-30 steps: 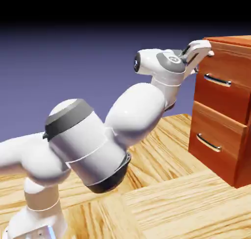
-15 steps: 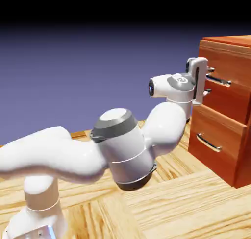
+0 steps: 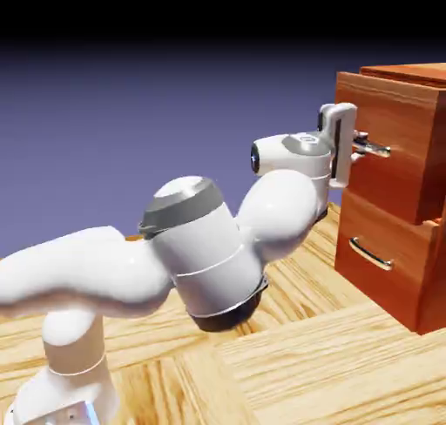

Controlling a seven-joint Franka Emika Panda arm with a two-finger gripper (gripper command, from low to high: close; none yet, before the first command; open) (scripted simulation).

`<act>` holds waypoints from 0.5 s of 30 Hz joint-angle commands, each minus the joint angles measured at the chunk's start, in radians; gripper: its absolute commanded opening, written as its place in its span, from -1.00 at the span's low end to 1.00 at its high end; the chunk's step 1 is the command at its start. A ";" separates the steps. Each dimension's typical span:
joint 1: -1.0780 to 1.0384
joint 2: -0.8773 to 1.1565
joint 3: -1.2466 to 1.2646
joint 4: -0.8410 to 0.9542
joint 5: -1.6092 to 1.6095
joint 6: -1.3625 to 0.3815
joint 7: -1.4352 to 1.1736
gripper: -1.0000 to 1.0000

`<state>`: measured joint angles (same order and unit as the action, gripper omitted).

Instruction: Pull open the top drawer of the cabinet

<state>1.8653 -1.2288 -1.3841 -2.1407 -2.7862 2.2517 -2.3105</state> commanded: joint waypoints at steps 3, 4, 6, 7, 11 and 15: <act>-0.078 -0.002 0.043 -0.109 0.018 -0.036 0.008 -1.00; -0.105 -0.003 0.058 -0.145 0.024 -0.047 0.010 -1.00; -0.159 -0.009 0.091 -0.217 0.038 -0.070 0.014 -1.00; -0.186 -0.013 0.108 -0.254 0.045 -0.080 0.016 -1.00; -0.297 -0.038 0.181 -0.399 0.082 -0.120 0.016 -1.00; -0.412 -0.081 0.264 -0.544 0.133 -0.154 0.008 -1.00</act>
<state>1.4531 -1.3094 -1.1196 -2.6842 -2.6571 2.0978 -2.3012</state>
